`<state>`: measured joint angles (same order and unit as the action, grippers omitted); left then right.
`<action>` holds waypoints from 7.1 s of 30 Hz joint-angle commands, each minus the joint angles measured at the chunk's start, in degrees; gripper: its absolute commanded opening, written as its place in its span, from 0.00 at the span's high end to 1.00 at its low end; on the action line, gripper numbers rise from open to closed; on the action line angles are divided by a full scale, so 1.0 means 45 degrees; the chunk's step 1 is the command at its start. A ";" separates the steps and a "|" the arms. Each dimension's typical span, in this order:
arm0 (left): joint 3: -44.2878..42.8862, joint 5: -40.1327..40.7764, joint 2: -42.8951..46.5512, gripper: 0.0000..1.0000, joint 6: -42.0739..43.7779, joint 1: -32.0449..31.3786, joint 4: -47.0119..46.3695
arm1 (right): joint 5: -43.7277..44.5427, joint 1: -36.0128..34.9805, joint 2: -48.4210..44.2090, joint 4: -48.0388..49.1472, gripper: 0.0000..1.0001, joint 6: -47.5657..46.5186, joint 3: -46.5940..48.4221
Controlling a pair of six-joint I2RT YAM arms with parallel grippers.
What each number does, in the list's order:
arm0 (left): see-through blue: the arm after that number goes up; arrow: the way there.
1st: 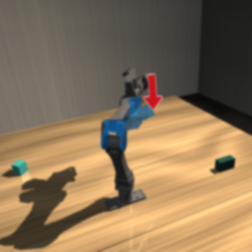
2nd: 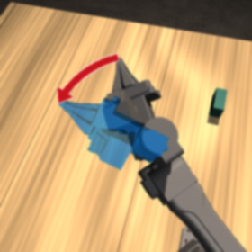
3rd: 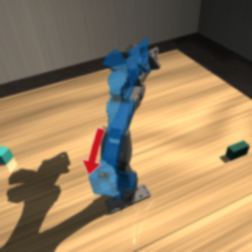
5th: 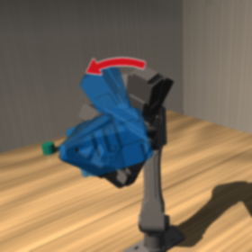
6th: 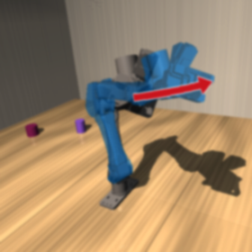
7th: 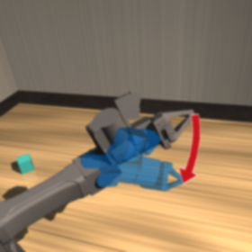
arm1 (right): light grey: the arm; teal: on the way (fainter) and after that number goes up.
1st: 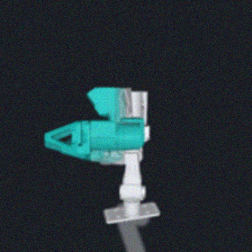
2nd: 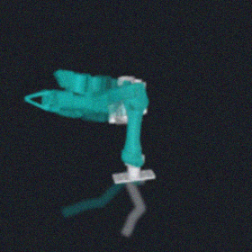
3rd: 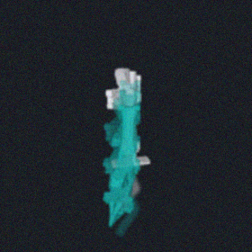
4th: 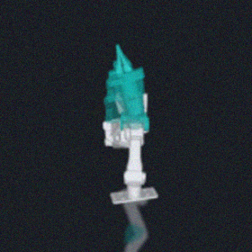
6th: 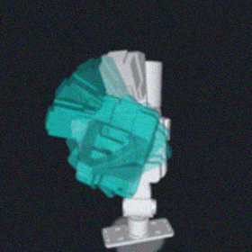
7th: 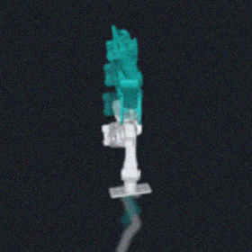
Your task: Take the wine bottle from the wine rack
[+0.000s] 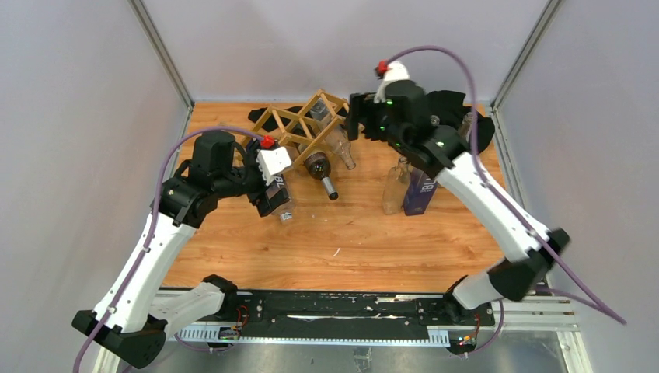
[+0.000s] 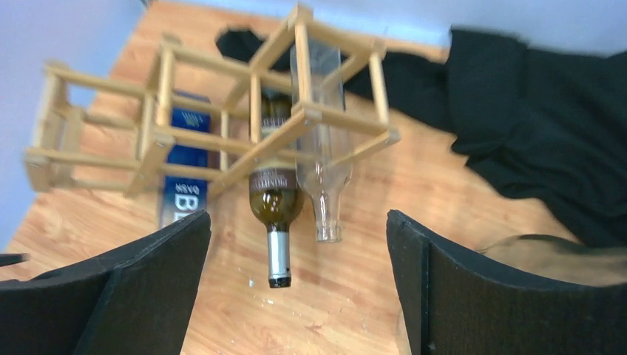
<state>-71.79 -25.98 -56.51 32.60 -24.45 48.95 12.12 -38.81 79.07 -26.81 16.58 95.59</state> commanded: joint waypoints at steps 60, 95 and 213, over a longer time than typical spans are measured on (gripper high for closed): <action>0.0426 -0.0725 0.0613 0.00 0.1693 0.0569 0.0392 | -0.3091 -0.0967 0.2958 0.2350 1.00 0.1384 -0.3986; 0.1631 -0.0519 0.0728 0.01 0.5034 0.0569 0.0275 | -0.4606 -0.0978 -0.2679 0.1580 1.00 0.4882 -0.7760; 0.1444 -0.2511 -0.0283 0.45 -0.6170 -0.2400 -0.3777 | -0.6231 -0.2333 -0.2416 0.3527 1.00 0.1235 -0.3643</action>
<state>-61.89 -38.68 -56.12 11.33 -35.38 36.23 -22.00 -48.01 66.87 -7.35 24.40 77.43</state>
